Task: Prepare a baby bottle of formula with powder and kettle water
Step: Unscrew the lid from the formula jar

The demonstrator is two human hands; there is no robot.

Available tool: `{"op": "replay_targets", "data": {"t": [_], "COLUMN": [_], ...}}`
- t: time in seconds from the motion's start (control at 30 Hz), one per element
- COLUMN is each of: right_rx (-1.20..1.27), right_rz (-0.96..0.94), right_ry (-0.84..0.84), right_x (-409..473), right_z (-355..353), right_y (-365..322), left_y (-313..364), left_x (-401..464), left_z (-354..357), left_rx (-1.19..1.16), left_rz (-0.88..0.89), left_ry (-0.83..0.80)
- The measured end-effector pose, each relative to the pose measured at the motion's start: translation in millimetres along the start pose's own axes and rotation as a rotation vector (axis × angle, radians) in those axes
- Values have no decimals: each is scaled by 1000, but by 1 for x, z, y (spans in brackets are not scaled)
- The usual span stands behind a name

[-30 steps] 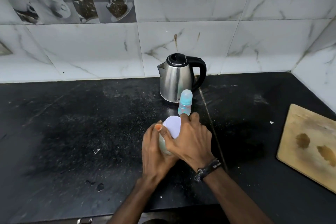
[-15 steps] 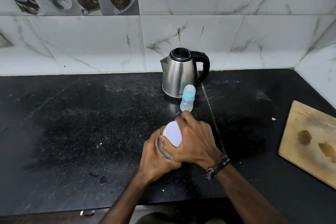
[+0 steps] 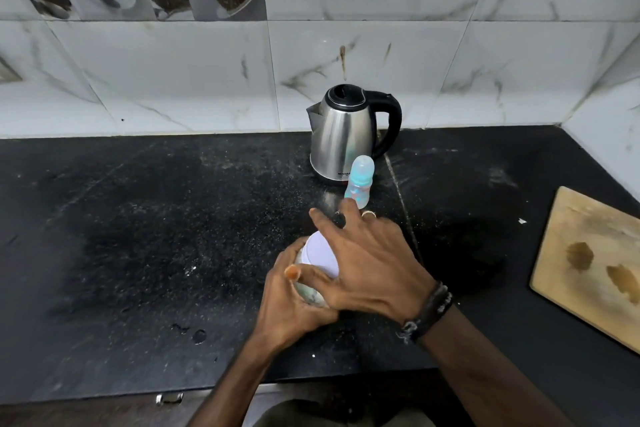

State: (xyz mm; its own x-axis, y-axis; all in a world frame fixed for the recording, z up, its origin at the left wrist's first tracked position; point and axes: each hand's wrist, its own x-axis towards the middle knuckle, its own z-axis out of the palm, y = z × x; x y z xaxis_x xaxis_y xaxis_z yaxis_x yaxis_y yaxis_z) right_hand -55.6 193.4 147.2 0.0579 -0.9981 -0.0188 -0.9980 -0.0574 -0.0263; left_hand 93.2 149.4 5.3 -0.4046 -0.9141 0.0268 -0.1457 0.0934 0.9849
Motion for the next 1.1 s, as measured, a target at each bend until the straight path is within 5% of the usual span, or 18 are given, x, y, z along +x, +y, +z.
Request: {"op": "replay_targets", "data": {"t": [0.17, 0.4, 0.5, 0.6, 0.97, 1.1], "right_rx": [-35, 239, 173, -25, 131, 141], "right_rz": [53, -255, -68, 94, -259, -99], "right_ry": [-75, -321, -129, -109, -357, -251], "right_x": [1, 1, 2, 6, 5, 3], "right_z": [2, -11, -7, -4, -9, -10], "right_y": [-8, 0, -4, -16, -9, -13], "left_y": [-2, -12, -12, -5, -10, -12], "left_x": [0, -9, -8, -8, -11, -10], "left_z": [1, -7, -7, -4, -8, -9], "left_rx": [43, 12, 21, 5, 11, 36], "left_rz": [20, 14, -10, 6, 15, 8], "left_ry": [20, 62, 33, 9, 52, 30]}}
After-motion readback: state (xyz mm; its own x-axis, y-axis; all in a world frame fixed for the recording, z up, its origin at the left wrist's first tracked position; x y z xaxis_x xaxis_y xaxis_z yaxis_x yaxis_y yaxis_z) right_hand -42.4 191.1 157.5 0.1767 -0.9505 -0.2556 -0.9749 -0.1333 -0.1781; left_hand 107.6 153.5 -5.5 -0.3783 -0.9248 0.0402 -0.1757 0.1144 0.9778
